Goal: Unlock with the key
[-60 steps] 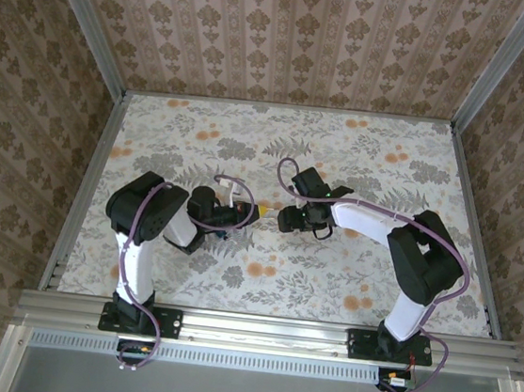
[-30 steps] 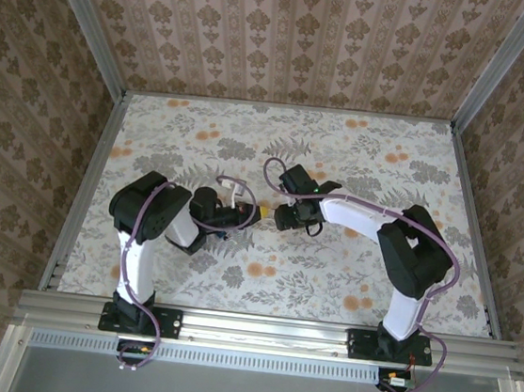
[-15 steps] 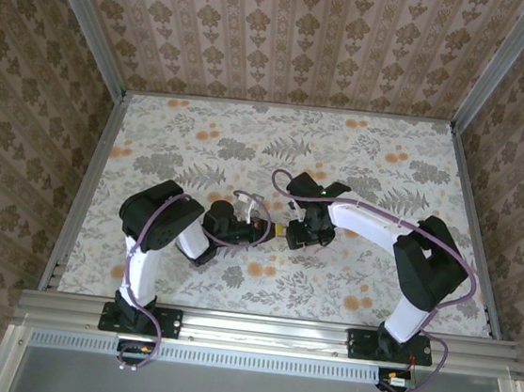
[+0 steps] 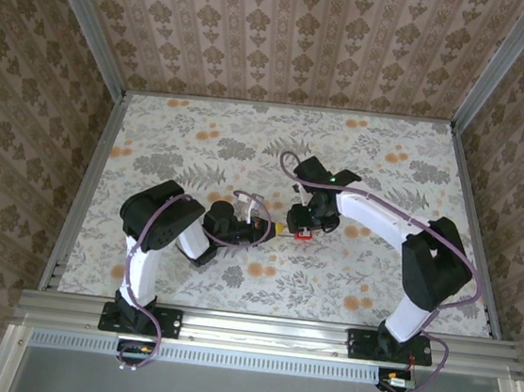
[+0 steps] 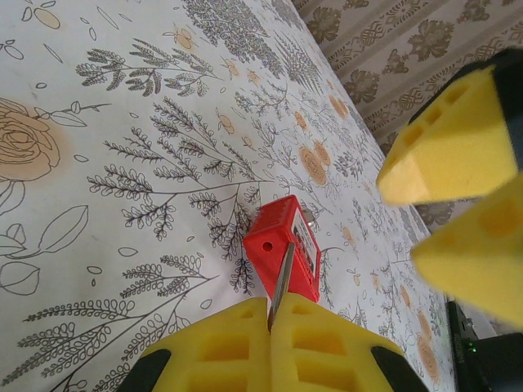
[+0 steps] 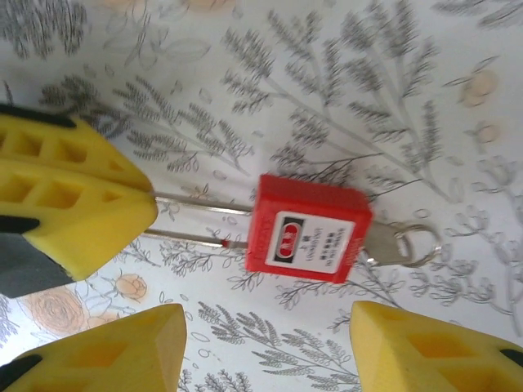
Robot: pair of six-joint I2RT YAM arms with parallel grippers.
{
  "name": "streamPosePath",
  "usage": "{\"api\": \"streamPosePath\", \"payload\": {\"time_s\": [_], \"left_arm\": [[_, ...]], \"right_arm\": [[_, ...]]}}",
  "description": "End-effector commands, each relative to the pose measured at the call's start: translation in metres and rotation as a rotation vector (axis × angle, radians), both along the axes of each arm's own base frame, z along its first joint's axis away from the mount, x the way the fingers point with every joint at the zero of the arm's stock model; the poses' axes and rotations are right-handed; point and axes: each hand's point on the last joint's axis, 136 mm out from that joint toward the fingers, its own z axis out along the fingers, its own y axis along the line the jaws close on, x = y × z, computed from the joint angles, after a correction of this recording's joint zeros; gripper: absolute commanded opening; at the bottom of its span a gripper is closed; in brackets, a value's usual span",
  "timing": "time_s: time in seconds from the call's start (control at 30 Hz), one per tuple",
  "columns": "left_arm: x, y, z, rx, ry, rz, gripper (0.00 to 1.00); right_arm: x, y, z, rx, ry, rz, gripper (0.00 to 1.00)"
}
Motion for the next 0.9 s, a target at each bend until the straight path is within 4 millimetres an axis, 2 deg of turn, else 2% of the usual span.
{"api": "streamPosePath", "payload": {"time_s": [0.0,0.23,0.43,0.53,0.67,0.87], "left_arm": [[0.000,0.005,-0.012,0.040,0.034,0.007,0.00],[0.000,-0.002,0.032,-0.028,-0.069,-0.034,0.00],[-0.004,-0.011,0.052,-0.048,-0.129,-0.112,0.00],[0.001,-0.009,0.062,-0.022,-0.153,-0.098,0.00],[0.008,-0.009,0.062,-0.013,-0.144,-0.066,0.00],[0.016,-0.012,0.045,-0.068,-0.082,-0.047,0.00]], "right_arm": [[0.001,-0.026,0.002,-0.034,-0.037,-0.106,0.58],[-0.003,-0.036,0.001,0.113,-0.094,-0.259,0.64],[0.008,-0.034,0.002,0.163,-0.098,-0.275,0.66],[0.004,-0.038,-0.001,0.168,-0.088,-0.291,0.67],[0.002,-0.043,-0.005,0.142,-0.127,-0.285,0.65],[-0.008,-0.049,-0.019,0.109,-0.115,-0.264,0.62]]}}
